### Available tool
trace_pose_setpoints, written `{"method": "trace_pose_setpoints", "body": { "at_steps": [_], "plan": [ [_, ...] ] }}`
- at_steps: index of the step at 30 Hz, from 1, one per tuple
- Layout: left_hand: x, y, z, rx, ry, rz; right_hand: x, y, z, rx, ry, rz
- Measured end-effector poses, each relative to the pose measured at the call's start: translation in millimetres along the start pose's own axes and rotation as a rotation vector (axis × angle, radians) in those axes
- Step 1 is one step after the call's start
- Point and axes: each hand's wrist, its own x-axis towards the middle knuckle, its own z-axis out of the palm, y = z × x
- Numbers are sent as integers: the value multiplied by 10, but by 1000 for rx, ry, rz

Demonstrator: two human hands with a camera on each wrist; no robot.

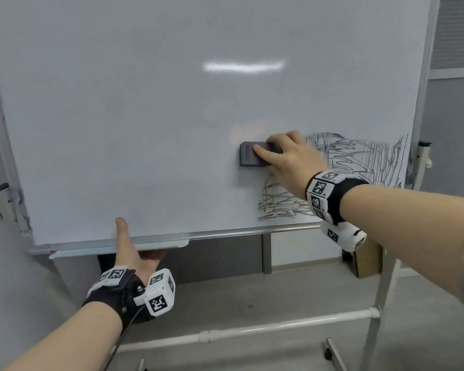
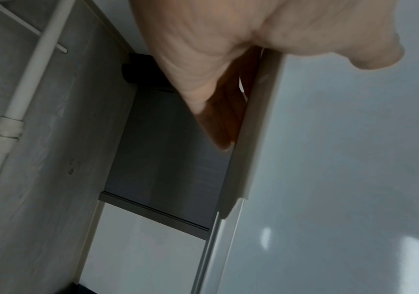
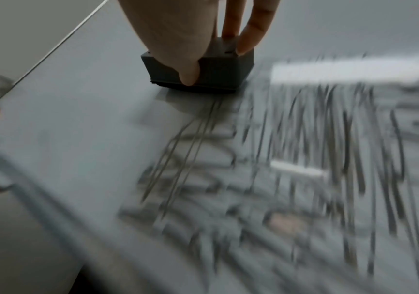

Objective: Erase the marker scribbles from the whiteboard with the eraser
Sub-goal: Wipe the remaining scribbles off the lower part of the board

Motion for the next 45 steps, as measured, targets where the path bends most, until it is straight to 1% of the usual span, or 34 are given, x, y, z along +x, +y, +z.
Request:
{"method": "trace_pose_setpoints", "body": {
  "at_steps": [2, 4, 5, 7, 9, 10, 14, 17, 20, 21, 24, 25, 27, 29, 31, 33, 36, 38, 40, 45],
  "plan": [
    [-36, -72, 18, -24, -23, -40, 233, 180, -187, 36, 32, 113],
    [-74, -213, 30, -9, -90, -104, 355, 296, -295, 67, 41, 187],
    [-92, -316, 47, 10, -119, -142, 353, 305, -297, 65, 43, 184],
    [-159, -565, 119, 55, -206, -230, 219, 256, -207, 60, 52, 128],
    [-230, -838, 256, 75, -283, -279, -75, 169, 6, 105, 54, 92],
    [-252, -952, 332, 72, -292, -278, -259, 110, 125, 129, 41, 74],
    [-290, -1138, 569, 47, -268, -233, -917, -116, 530, 130, -69, -43],
    [-291, -1150, 655, 69, -280, -219, -1074, -208, 614, 139, -108, -62],
    [-244, -1169, 705, 101, -252, -207, -881, -75, 498, 103, -100, -145],
    [-243, -1181, 731, 112, -239, -206, -753, 23, 423, 112, -71, -116],
    [-268, -1250, 795, 147, -198, -196, -248, 413, 67, 134, 61, 59],
    [-276, -1276, 808, 161, -192, -181, -99, 540, -61, 111, 73, 88],
    [-284, -1316, 812, 183, -186, -147, 89, 714, -242, 85, 85, 95],
    [-320, -1337, 816, 214, -185, -125, 88, 758, -275, 80, 110, 97],
    [-353, -1321, 809, 235, -182, -113, -83, 658, -167, 103, 112, 92],
    [-390, -1285, 807, 253, -173, -111, -392, 503, 8, 142, 90, 49],
    [-434, -1256, 802, 273, -177, -116, -958, 255, 262, 162, -4, -58],
    [-470, -1270, 820, 284, -180, -124, -1243, 105, 346, 157, -72, -127],
    [-522, -1274, 839, 303, -176, -130, -1341, 13, 329, 139, -127, -179],
    [-510, -1273, 811, 321, -188, -104, -1084, -148, 280, 86, -163, -267]
  ]
}}
